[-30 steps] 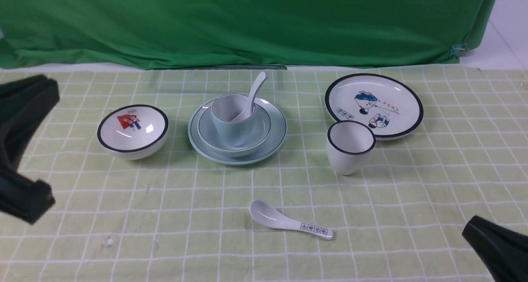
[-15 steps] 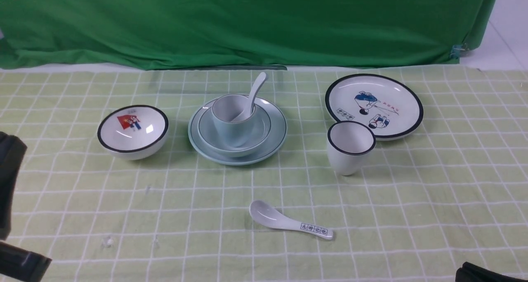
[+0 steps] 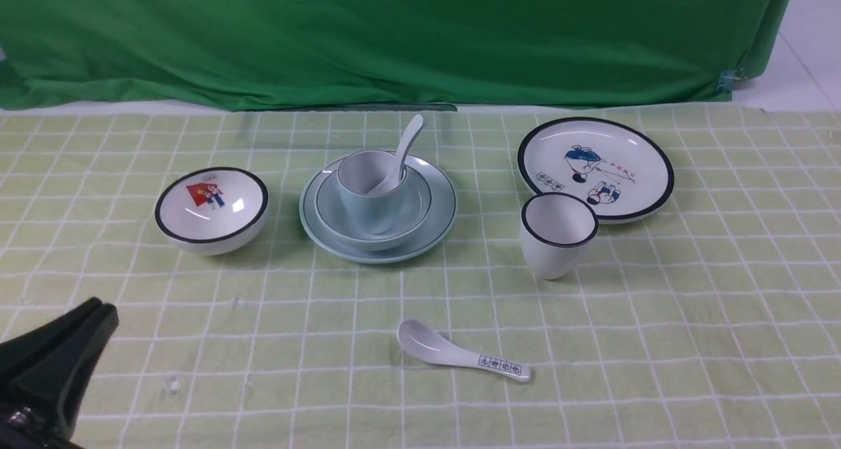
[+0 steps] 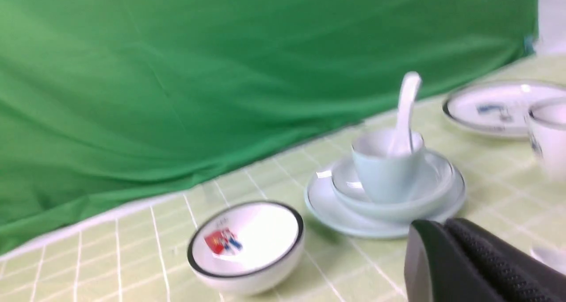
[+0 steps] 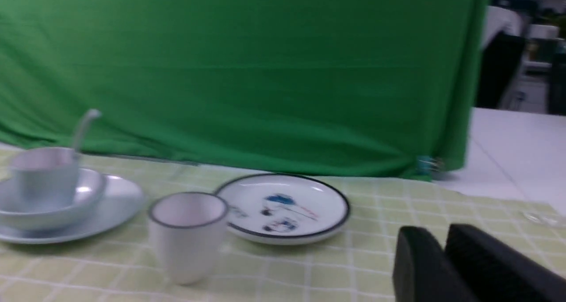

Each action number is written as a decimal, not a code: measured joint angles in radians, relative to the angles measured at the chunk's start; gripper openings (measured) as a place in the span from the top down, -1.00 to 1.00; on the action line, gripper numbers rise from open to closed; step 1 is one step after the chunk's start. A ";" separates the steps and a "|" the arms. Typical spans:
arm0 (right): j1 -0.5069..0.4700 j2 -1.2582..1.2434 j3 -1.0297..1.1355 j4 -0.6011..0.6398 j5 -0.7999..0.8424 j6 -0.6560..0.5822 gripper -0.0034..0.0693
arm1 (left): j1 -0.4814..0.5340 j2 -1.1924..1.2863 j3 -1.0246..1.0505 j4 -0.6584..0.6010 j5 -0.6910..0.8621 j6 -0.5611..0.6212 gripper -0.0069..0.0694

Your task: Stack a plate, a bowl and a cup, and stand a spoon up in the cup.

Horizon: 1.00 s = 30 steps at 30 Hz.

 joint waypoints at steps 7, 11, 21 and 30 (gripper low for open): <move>-0.076 -0.001 0.000 0.000 0.167 0.000 0.50 | 0.000 0.000 0.000 0.005 0.055 0.000 0.90; -0.077 -0.001 0.001 0.001 0.305 0.000 0.46 | 0.000 0.000 0.000 0.006 0.057 0.000 0.90; -0.081 -0.001 0.001 0.001 0.327 -0.001 0.38 | 0.000 0.000 0.000 0.008 0.057 0.000 0.90; -0.081 -0.001 0.001 0.001 0.327 -0.001 0.36 | 0.000 0.000 0.000 0.008 0.057 0.000 0.90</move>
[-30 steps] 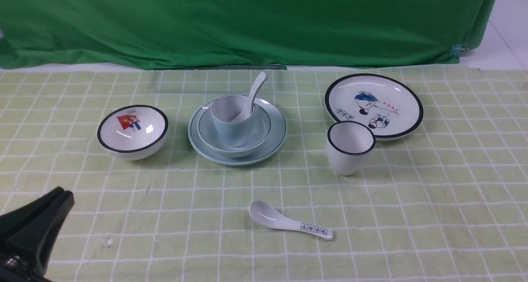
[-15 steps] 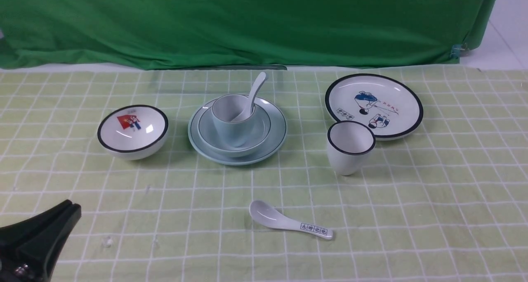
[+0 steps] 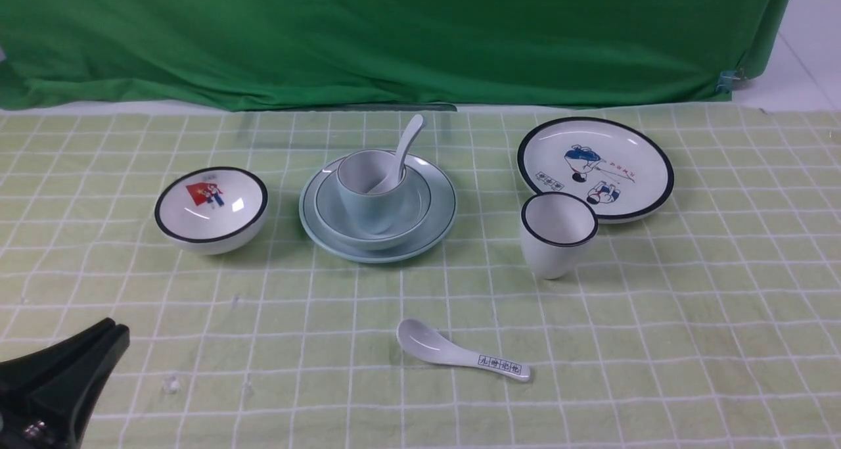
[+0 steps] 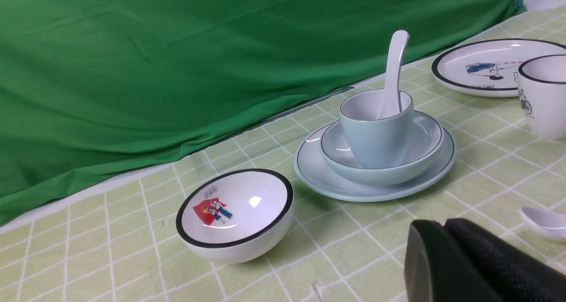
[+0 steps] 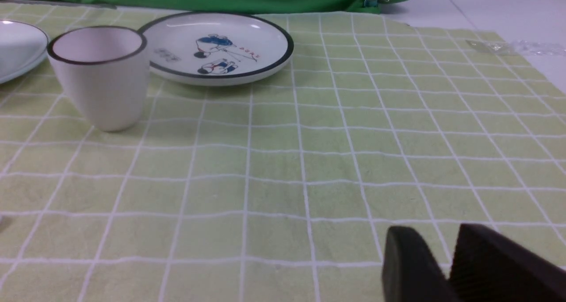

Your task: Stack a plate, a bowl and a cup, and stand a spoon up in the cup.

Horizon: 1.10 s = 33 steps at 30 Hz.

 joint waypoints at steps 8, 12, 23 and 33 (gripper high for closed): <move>0.000 0.000 0.000 0.000 0.001 0.000 0.34 | 0.026 -0.125 0.028 0.000 0.009 0.000 0.90; 0.000 0.000 0.000 0.000 0.001 0.000 0.32 | 0.123 -0.289 0.092 0.000 0.018 0.001 0.90; 0.000 0.000 0.000 0.000 0.002 0.001 0.26 | 0.271 -0.375 0.099 -0.043 0.377 -0.043 0.89; 0.000 0.000 0.000 0.000 0.002 0.000 0.25 | 0.271 -0.375 0.099 -0.067 0.367 -0.075 0.89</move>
